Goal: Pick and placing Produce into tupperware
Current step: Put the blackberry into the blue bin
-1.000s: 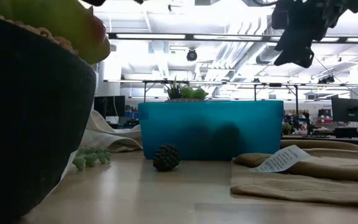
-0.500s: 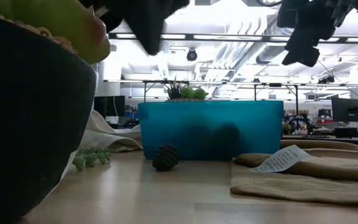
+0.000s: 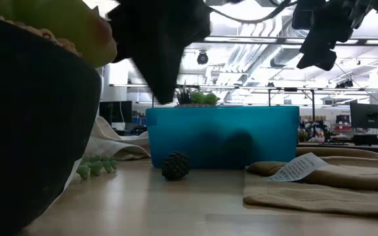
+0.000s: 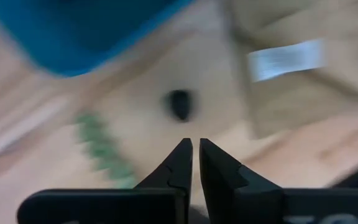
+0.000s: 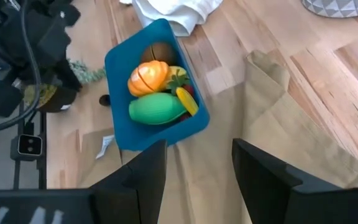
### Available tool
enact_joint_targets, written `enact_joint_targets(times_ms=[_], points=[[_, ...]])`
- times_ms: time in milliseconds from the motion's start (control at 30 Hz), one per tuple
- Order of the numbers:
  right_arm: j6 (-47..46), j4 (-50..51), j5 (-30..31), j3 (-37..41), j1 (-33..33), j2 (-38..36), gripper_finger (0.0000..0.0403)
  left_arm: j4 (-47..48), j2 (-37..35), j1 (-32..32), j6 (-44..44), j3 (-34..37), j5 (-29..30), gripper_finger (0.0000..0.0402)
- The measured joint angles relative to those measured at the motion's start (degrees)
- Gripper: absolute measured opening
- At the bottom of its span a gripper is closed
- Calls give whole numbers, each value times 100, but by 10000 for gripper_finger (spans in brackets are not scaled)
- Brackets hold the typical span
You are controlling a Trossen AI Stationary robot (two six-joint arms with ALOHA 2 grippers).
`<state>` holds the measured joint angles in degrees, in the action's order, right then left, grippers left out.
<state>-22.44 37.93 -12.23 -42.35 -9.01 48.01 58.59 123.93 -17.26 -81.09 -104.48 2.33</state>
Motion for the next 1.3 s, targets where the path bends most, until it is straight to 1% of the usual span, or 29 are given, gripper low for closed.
enact_joint_targets(times_ms=[67, 333, 500, 633, 933, 1233, 1300], points=[[0, -4, 0, 0, 1, -7, 174, -212, 61, 0, -41, -32, 0, 33], [31, -2, 7, 0, 0, -4, 174, -121, 78, 4, -309, -5, 33, 124], [50, -7, 76, 0, -1, -3, 174, -152, 79, 2, -317, -3, 199, 153], [61, -7, 76, 0, -1, -4, 174, -151, 126, 4, -318, -1, 273, 158], [109, -4, 79, 0, 1, -4, 174, -256, 230, 0, -324, -12, 289, 145], [175, -4, 79, 0, 0, -4, 174, -257, 372, 0, -317, 10, 286, 145], [177, -4, 79, 0, -1, -2, 174, -398, 440, 0, -318, -18, 281, 145]])
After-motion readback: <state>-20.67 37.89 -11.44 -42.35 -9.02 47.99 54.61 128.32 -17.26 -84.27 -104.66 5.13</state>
